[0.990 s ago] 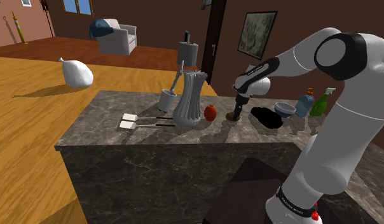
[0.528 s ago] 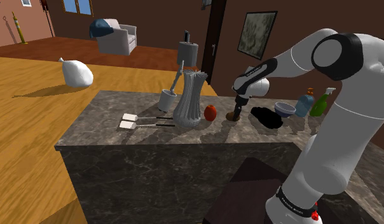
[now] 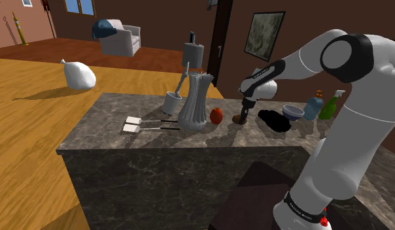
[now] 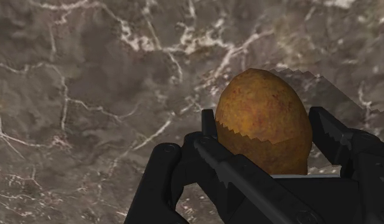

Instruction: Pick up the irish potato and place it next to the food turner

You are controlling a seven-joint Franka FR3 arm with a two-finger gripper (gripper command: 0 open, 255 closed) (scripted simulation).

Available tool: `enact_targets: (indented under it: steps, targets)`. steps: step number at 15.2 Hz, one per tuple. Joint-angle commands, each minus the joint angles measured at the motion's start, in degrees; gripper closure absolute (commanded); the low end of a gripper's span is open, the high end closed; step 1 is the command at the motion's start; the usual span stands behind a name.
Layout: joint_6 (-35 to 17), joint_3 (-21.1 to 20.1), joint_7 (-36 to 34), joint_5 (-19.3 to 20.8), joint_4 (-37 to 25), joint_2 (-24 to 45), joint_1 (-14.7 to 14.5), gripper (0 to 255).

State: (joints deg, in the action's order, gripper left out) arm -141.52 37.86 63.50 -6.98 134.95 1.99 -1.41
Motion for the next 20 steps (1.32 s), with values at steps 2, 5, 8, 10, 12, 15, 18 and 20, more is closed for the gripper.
enact_targets:
  steps: [2, 5, 8, 10, 12, 15, 18, 20]
  targets:
    - [0.0, 0.0, 0.0, 0.0, 0.0, 0.0, 0.0, 255]
    - [1.45, 0.11, -1.13, 1.51, -0.44, -1.37, -0.06, 255]
    - [3.7, 0.11, -2.67, 3.53, -1.23, -3.32, -0.06, 255]
    - [5.23, 0.04, -3.58, 4.72, -1.82, -4.54, -0.02, 255]
    - [6.77, -0.09, -4.4, 5.77, -2.47, -5.69, 0.04, 255]
    - [9.11, -0.35, -5.49, 7.14, -3.54, -7.29, 0.15, 255]
    - [11.46, -0.67, -6.41, 8.27, -4.73, -8.74, 0.26, 255]
    - [13.04, -0.9, -6.94, 8.91, -5.58, -9.62, 0.33, 255]
